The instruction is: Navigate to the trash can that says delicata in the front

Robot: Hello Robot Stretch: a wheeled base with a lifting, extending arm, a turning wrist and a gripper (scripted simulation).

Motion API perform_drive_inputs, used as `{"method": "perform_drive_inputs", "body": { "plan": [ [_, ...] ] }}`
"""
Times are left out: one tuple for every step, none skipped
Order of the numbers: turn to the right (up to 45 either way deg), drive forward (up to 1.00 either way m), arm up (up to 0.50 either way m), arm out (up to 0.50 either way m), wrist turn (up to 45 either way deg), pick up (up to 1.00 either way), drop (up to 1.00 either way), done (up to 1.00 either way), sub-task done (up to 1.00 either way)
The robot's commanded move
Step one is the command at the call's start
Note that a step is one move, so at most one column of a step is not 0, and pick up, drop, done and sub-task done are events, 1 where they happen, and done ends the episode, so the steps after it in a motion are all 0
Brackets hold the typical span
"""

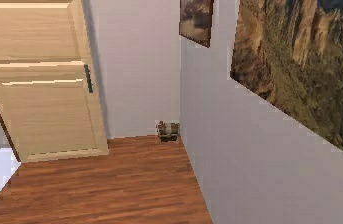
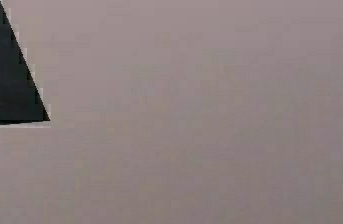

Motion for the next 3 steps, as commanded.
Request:
{"method": "perform_drive_inputs", "body": {
  "plan": [
    [0.0,0.15,0.00,0.00,0.0,0.00,0.00,0.00,0.00],
    [-45.0,0.00,0.00,0.00,0.0,0.00,0.00,0.00,0.00],
    [0.0,0.55,0.00,0.00,0.0,0.00,0.00,0.00,0.00]
  ]
}}
